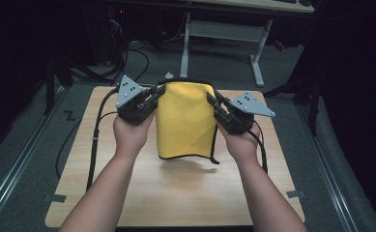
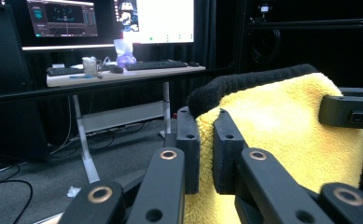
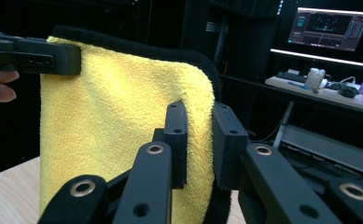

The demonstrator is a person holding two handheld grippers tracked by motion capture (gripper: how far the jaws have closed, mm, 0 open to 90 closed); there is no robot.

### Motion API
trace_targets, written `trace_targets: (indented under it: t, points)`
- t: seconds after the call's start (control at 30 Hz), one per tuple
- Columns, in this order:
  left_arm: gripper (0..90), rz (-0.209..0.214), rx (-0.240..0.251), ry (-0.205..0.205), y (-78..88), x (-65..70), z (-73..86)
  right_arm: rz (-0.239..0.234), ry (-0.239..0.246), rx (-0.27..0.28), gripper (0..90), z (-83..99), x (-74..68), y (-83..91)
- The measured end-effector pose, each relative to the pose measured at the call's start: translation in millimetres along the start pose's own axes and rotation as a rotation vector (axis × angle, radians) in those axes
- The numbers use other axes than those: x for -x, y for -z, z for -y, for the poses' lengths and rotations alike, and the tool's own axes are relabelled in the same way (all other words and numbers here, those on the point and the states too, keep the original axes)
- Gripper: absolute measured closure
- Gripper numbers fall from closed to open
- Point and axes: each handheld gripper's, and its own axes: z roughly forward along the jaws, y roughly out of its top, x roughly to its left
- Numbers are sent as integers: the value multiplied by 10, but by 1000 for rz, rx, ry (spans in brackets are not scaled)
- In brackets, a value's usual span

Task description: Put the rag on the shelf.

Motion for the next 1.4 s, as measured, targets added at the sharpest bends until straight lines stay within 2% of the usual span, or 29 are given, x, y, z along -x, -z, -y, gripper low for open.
trace_targets:
  t: [0.1,0.33,0.4,0.57,0.83,0.93,1.07,1.23,1.4]
  points:
    - [837,-2,-8,0,-49,-23,21,2,6,-4,786,-9,27,-41]
    - [836,-3,-12,-5,-152,-55,66,5,-17,-18,786,36,123,-141]
    - [837,-5,-9,0,-200,-70,56,8,-27,-21,787,41,155,-173]
    - [837,-19,-24,-16,-353,-140,-21,6,-54,-33,787,29,271,-302]
    - [837,-35,-44,-19,-648,-288,-74,19,-55,-33,786,-22,447,-514]
    - [836,-38,-59,-37,-728,-337,-74,21,-48,-36,786,-8,511,-601]
    - [833,-35,-68,-38,-813,-394,-45,22,-37,-50,786,2,594,-704]
    - [833,-31,-109,-39,-941,-462,41,21,-14,-80,786,41,689,-812]
    - [833,-28,-177,-21,-1064,-530,198,12,-26,-134,786,154,758,-932]
